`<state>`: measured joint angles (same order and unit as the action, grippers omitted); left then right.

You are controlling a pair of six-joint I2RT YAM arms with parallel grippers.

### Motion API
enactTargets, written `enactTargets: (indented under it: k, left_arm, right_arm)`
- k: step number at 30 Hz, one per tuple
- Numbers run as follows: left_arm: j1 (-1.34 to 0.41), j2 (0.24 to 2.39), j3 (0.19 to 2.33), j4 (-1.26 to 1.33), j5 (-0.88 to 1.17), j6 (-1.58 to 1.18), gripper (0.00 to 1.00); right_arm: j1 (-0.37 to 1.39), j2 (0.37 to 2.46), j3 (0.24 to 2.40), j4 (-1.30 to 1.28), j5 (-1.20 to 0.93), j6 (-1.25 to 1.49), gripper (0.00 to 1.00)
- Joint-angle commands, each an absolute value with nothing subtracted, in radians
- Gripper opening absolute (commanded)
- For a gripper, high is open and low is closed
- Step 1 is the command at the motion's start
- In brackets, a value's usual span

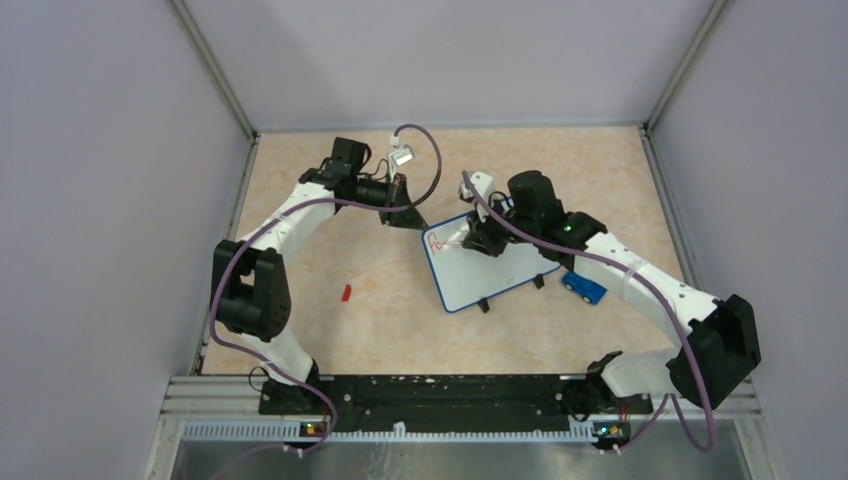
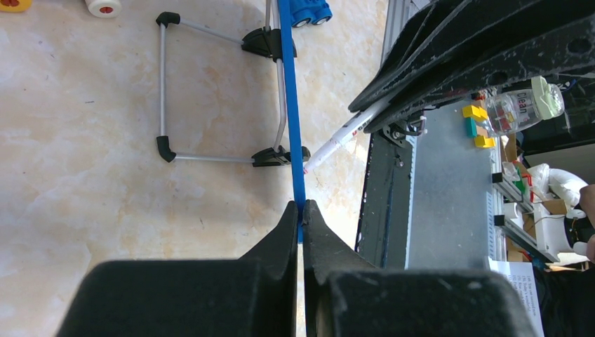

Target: Write a sentence on the whiteboard

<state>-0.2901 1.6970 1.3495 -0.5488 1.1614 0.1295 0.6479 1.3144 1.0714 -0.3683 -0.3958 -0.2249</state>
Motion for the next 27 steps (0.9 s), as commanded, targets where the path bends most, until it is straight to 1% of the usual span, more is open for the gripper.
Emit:
enactTargets:
  k: [1,7,27]
  left_arm:
    - [-0.302,1.658,1.341,-0.545,1.189,0.131,0.0]
    - [-0.303,1.657,1.343,-0.545,1.189,0.132,0.0]
    - [-0.302,1.652,1.336,-0.545,1.187,0.133,0.0]
  right_arm:
    - [0.629,1.276,1.087,-0.34,-0.372,-0.219,0.0]
    - [0.636,1.308,1.11,-0.341,-0.414,-0.212,0.0]
    - [0.666,1.341,1.141,-0.326,-0.413,-0.195,0.0]
